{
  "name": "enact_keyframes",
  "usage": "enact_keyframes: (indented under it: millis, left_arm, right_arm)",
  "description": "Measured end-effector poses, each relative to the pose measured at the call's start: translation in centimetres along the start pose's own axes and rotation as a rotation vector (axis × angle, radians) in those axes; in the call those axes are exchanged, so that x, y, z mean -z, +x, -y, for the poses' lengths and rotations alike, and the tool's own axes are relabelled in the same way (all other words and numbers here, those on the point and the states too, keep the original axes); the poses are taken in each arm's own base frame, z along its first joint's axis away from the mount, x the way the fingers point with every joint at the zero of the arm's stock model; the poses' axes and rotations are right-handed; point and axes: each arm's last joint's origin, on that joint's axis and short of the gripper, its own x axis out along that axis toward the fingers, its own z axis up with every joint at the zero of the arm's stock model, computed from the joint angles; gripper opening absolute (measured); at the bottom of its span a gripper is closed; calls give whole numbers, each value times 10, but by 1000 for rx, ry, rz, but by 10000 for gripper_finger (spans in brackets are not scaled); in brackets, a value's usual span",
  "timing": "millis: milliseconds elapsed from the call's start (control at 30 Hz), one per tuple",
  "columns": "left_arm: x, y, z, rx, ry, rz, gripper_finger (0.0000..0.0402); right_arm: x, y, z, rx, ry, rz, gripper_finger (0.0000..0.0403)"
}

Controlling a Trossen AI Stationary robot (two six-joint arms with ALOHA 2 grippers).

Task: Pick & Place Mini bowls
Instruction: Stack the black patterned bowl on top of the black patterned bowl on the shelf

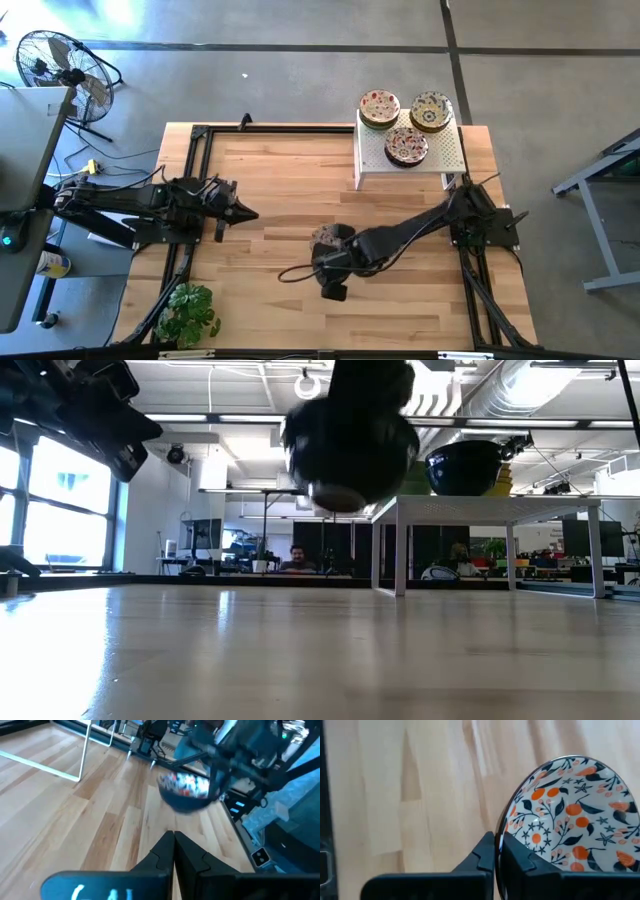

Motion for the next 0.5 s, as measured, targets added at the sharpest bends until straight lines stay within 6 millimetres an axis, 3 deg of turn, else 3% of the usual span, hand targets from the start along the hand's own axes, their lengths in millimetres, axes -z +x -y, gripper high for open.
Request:
enact_keyframes:
  millis: [300,500]
  left_arm:
    - [1,-9,0,-4,9,11,4]
    - [2,-9,0,-11,-6,8,4]
  right_arm:
    - [-30,-106,45,-2,34,231,9]
    - [-19,-166,103,130,78,228,9]
